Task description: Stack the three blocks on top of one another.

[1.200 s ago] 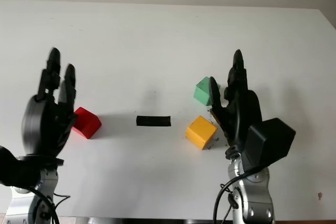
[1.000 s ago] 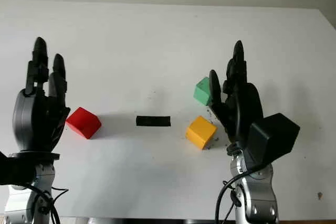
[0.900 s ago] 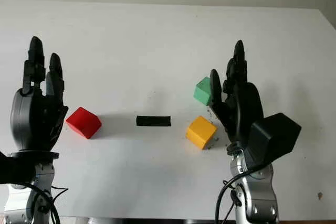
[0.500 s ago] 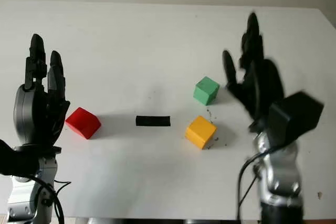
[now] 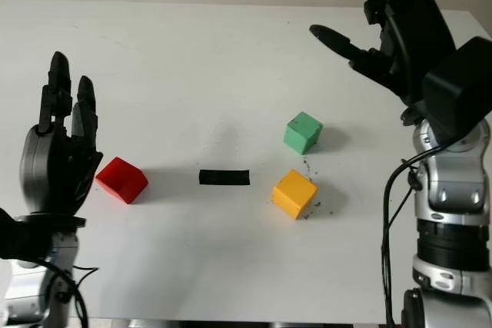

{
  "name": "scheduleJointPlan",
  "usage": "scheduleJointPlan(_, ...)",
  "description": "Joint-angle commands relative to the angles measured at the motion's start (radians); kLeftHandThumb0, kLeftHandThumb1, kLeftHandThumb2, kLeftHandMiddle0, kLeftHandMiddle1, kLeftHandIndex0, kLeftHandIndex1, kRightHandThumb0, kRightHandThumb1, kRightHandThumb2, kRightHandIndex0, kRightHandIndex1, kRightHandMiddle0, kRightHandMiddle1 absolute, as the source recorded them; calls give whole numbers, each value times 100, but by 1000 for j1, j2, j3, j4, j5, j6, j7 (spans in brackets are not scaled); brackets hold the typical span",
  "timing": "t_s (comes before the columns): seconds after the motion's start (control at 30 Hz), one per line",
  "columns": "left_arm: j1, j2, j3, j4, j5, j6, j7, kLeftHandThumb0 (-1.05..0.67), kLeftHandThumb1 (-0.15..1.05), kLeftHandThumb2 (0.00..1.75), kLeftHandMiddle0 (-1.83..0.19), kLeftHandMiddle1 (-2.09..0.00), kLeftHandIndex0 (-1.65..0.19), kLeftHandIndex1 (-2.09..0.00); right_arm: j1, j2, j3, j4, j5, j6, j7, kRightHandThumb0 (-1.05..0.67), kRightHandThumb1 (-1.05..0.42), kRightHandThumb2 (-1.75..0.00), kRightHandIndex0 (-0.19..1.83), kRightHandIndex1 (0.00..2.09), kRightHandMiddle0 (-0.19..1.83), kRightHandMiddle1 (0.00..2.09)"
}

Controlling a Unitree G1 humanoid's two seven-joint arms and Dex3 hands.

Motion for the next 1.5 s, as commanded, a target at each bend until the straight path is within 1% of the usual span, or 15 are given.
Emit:
scheduleJointPlan(0.0,-16,121,37,-51,48,37,-45,-67,105,38,-30,-9,-24,-16,37,32,5,-49,5,5,-27,-69,-105,-38,-11,4,-19,34)
scheduleJointPlan(0.07,-25,201,58,-72,41,90,-104,-71,105,29,-27,-6,-28,-14,57,63,5,-81,15,33,-51,-71,-105,-41,-12,3,-19,29)
scheduleJointPlan(0.13,-34,294,83,-85,43,114,-173,-74,105,23,-24,-4,-29,-12,93,100,13,-107,17,27,-74,-71,-105,-45,-15,2,-19,20)
scheduleJointPlan(0.23,-49,425,113,-95,58,116,-272,-73,100,9,-18,-4,-30,-8,179,191,32,-158,43,44,-123,-68,-105,-53,-19,0,-19,4)
scheduleJointPlan(0.37,-47,515,120,-91,79,119,-342,-70,89,3,-14,-4,-30,-7,255,265,54,-193,70,44,-149,-67,-105,-58,-19,0,-19,0)
scheduleJointPlan(0.47,-55,578,90,-48,153,11,-375,-77,86,3,-12,-4,-30,-6,319,331,75,-215,84,36,-181,-64,-105,-64,-19,0,-19,0)
scheduleJointPlan(0.53,-60,602,74,-23,185,-43,-390,-82,87,4,-9,-3,-27,-5,344,353,85,-226,88,38,-189,-64,-105,-64,-19,0,-19,0)
scheduleJointPlan(0.6,-61,627,59,-20,202,-53,-417,-82,86,4,-6,-2,-26,-4,366,363,92,-229,87,27,-186,-64,-105,-65,-19,0,-19,0)
scheduleJointPlan(0.67,-55,656,40,-42,236,-52,-447,-80,85,4,-4,-3,-27,-5,403,383,91,-241,102,27,-191,-62,-105,-65,-19,0,-19,0)
scheduleJointPlan(0.73,-51,670,27,-54,266,-62,-462,-80,84,4,-1,-2,-29,-6,431,398,91,-252,104,29,-203,-59,-105,-67,-19,0,-19,0)
scheduleJointPlan(0.8,-47,671,13,-52,295,-87,-460,-79,82,4,0,-3,-30,-6,455,403,94,-260,94,25,-212,-59,-105,-66,-19,0,-19,0)
scheduleJointPlan(0.9,-49,671,-19,-57,357,-96,-452,-78,79,3,2,-3,-32,-7,480,410,92,-266,96,17,-218,-59,-105,-64,-19,0,-19,0)
scheduleJointPlan(1.17,-65,655,-93,-43,461,-129,-429,-74,74,4,2,-5,-39,-8,495,410,76,-286,115,28,-220,-58,-105,-62,-19,0,-19,0)
scheduleJointPlan(1.23,-60,649,-101,-34,489,-159,-397,-75,75,5,0,-6,-42,-8,492,412,75,-287,118,30,-224,-59,-105,-61,-19,0,-19,0)
scheduleJointPlan(1.47,-42,612,-120,35,625,-284,-213,-70,79,6,-9,-8,-59,-13,485,407,83,-279,107,22,-221,-58,-105,-62,-19,0,-19,0)
